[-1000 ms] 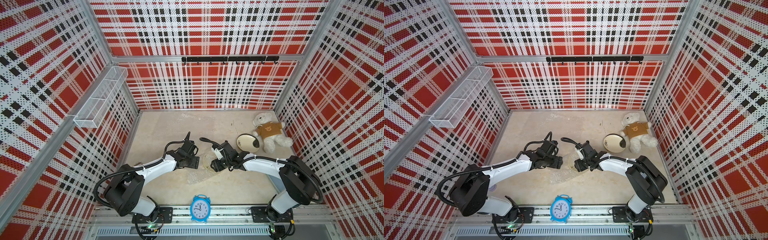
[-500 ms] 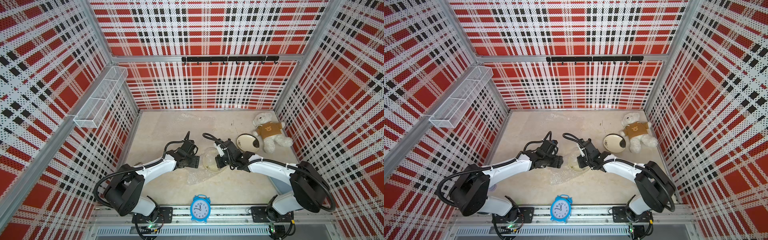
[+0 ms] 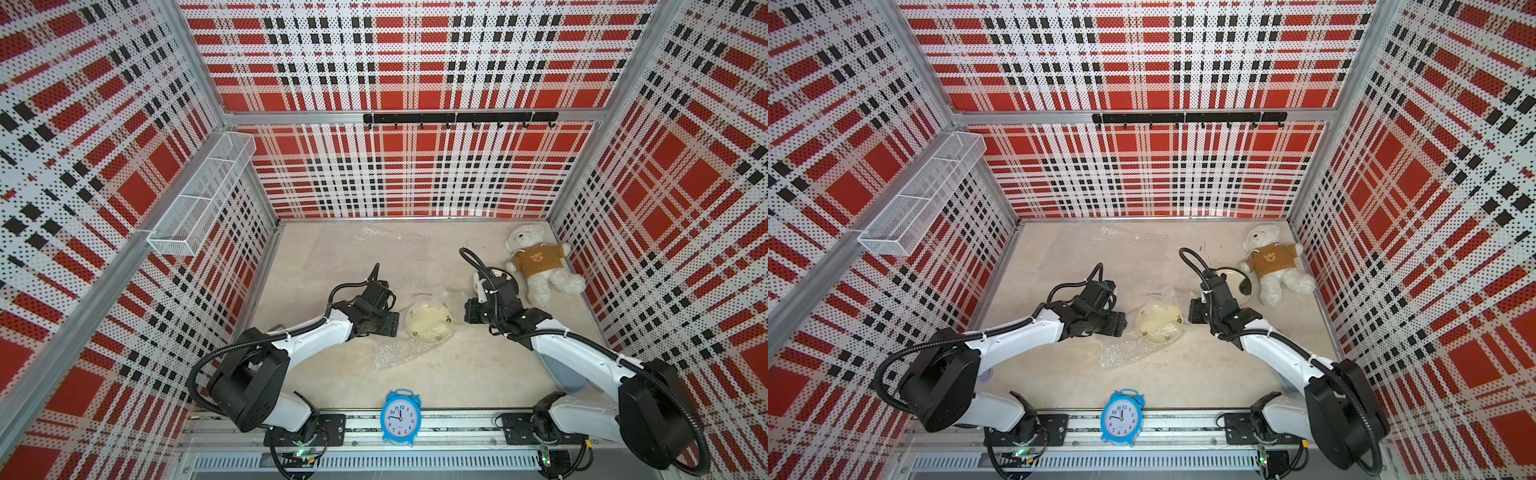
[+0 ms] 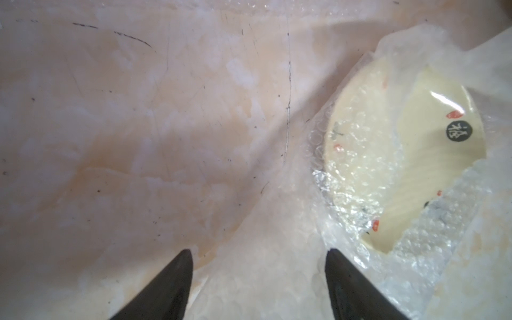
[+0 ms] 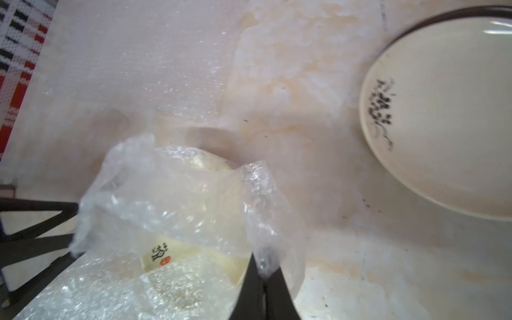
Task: Unpack dinner plates from bubble wrap
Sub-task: Unwrap the bubble wrap at the center of the board.
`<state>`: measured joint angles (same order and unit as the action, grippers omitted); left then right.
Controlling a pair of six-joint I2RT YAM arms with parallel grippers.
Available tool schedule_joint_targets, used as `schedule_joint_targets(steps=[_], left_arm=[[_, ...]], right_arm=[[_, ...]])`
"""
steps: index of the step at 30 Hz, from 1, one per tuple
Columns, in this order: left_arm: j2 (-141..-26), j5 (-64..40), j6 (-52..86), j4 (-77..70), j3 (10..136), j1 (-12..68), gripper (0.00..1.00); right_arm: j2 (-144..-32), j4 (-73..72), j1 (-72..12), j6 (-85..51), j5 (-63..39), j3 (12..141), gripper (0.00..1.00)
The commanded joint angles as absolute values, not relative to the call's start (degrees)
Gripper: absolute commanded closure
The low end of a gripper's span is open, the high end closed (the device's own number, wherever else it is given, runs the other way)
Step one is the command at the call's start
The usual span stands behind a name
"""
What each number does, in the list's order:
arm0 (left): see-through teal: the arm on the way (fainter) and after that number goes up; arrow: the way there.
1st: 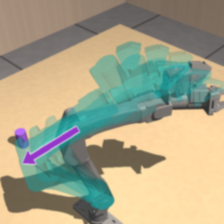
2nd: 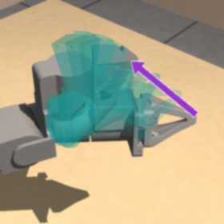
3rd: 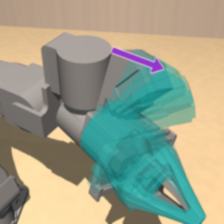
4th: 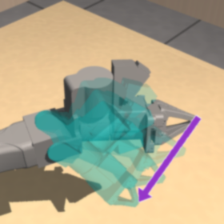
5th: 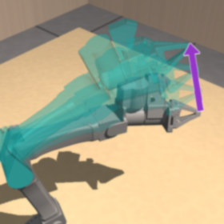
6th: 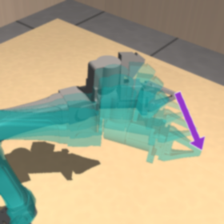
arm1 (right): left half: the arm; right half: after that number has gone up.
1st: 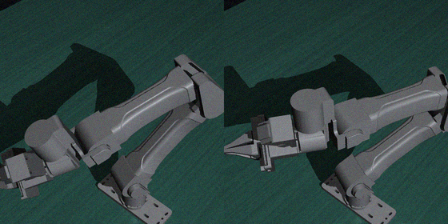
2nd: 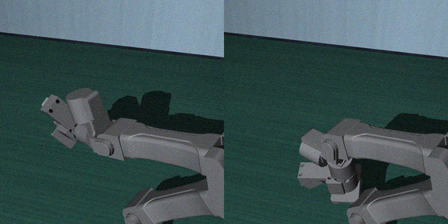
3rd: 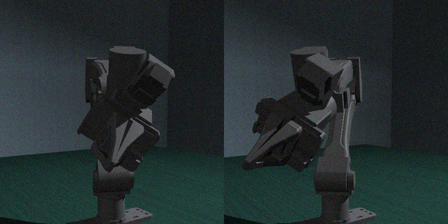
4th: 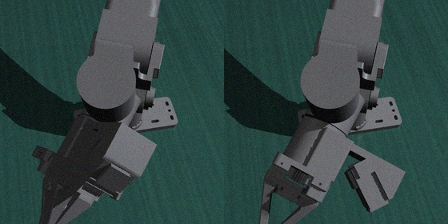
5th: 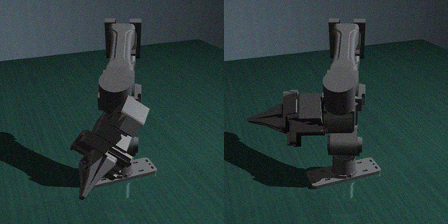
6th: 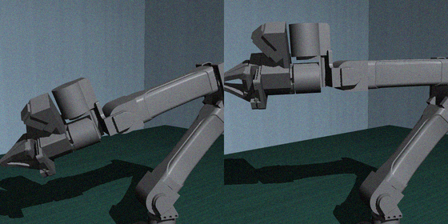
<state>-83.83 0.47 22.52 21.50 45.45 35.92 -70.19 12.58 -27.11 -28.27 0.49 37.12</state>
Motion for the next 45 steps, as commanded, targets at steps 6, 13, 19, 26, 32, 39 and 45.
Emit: schedule_joint_targets(steps=[6, 13, 19, 26, 32, 39, 45], left_arm=[[-82.75, 0.90, 22.94, 21.05, 44.82, 35.58, 0.22], [-82.15, 1.40, 21.41, 23.54, 47.08, 35.58, 0.22], [-82.26, 0.50, 18.45, 28.30, 52.22, 35.54, 0.21], [-85.39, -0.36, 15.08, 32.83, 60.92, 36.51, 0.18], [-91.70, 0.00, 12.95, 32.42, 67.61, 37.91, 0.17], [-95.92, -0.07, 13.24, 30.37, 70.55, 38.57, 0.17], [-97.82, -0.62, 12.77, 30.46, 72.55, 38.84, 0.17]], right_arm=[[-66.07, 12.97, -22.93, -36.29, 4.30, 31.57, 0.93], [-63.59, 14.50, -22.37, -38.63, 7.17, 28.94, 0.73], [-57.92, 22.71, -21.03, -35.46, 9.35, 33.94, 0.51], [-55.52, 27.23, -20.96, -31.49, 5.04, 41.91, 0.45], [-61.49, 22.23, -22.84, -34.49, -3.57, 43.33, 0.45], [-70.67, 10.33, -28.94, -39.95, -5.71, 41.82, 0.45], [-77.62, 6.98, -31.09, -40.30, -4.50, 41.97, 0.45]])
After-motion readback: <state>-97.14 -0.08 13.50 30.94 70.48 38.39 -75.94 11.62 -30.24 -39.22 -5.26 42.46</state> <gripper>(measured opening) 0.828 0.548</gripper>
